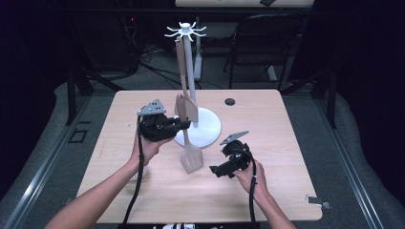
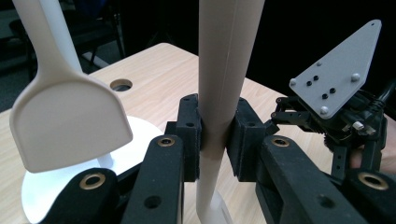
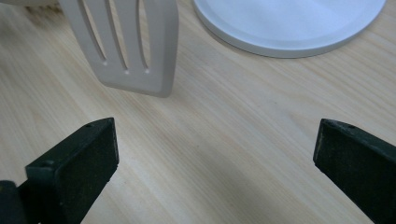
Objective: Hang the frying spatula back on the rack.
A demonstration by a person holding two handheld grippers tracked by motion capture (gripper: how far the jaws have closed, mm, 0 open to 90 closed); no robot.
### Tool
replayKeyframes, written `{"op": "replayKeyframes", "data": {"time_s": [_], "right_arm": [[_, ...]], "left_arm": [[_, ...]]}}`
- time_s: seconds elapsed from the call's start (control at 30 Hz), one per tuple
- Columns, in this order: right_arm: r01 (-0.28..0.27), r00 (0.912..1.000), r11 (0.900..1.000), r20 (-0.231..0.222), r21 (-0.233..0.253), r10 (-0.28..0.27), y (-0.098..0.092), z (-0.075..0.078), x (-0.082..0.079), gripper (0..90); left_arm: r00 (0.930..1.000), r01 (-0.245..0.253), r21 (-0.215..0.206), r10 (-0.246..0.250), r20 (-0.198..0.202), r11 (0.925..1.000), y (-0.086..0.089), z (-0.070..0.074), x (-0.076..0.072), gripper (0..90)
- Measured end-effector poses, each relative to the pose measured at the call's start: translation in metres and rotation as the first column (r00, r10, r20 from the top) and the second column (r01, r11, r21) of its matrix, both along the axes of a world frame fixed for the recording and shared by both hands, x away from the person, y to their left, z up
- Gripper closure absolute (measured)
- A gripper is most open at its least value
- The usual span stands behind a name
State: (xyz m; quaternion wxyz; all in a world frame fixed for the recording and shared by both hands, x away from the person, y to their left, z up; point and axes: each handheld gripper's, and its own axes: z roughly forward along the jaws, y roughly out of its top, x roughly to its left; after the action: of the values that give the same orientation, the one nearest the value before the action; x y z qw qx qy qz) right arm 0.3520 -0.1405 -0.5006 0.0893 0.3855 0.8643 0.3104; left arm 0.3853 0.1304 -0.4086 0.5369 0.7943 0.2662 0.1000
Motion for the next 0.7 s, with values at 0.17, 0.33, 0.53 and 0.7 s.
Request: {"op": "replayKeyframes", "data": {"time_s": [0.17, 0.33, 0.53, 0.7], "right_arm": [[0.009, 0.9997, 1.000, 0.022, 0.001, -0.009, -0.001, 0.002, 0.002, 0.0], [0.003, 0.9999, 1.000, 0.015, -0.005, -0.003, -0.001, 0.000, 0.003, 0.5], [-0.014, 0.9997, 1.000, 0.018, -0.004, 0.014, 0.001, 0.000, 0.002, 1.1], [-0.021, 0.9996, 1.000, 0.019, -0.006, 0.021, 0.001, -0.003, 0.002, 0.6]], "left_arm": [[0.9998, 0.011, 0.013, -0.011, 0.019, 0.9999, -0.005, 0.009, 0.003, 76.7], [0.9994, 0.014, 0.025, -0.015, 0.031, 0.9996, -0.012, 0.017, 0.008, 76.7], [0.9986, 0.020, 0.043, -0.023, 0.049, 0.9989, -0.019, 0.028, 0.016, 76.7], [0.9977, 0.027, 0.026, -0.029, 0.062, 0.9993, -0.022, 0.038, 0.023, 76.6]]}}
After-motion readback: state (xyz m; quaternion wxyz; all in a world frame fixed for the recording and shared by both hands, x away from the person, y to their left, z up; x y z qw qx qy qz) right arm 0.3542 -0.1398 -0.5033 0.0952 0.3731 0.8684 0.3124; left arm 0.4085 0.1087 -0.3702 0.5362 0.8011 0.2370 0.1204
